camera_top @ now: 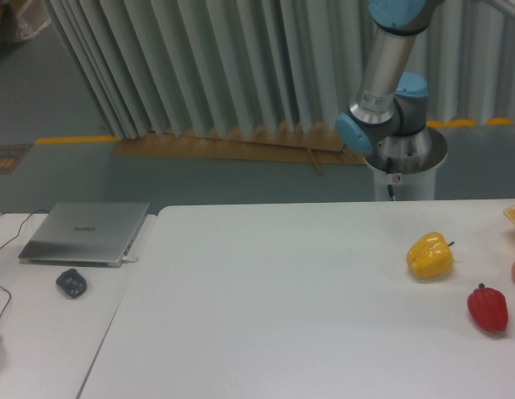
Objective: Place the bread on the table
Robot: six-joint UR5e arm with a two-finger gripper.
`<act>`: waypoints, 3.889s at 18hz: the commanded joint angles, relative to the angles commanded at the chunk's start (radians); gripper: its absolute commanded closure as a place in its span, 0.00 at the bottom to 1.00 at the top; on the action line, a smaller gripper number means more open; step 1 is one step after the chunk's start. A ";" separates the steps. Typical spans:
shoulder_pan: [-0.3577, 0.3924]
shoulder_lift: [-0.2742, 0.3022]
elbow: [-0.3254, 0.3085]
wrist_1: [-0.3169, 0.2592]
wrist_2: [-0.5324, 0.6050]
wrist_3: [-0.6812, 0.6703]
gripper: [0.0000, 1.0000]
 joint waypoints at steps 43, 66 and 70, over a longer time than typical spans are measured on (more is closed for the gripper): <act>0.184 -0.003 -0.156 -0.138 -0.018 0.678 0.00; 0.193 -0.028 -0.149 -0.124 -0.018 0.684 0.00; 0.195 -0.026 -0.146 -0.123 -0.018 0.689 0.29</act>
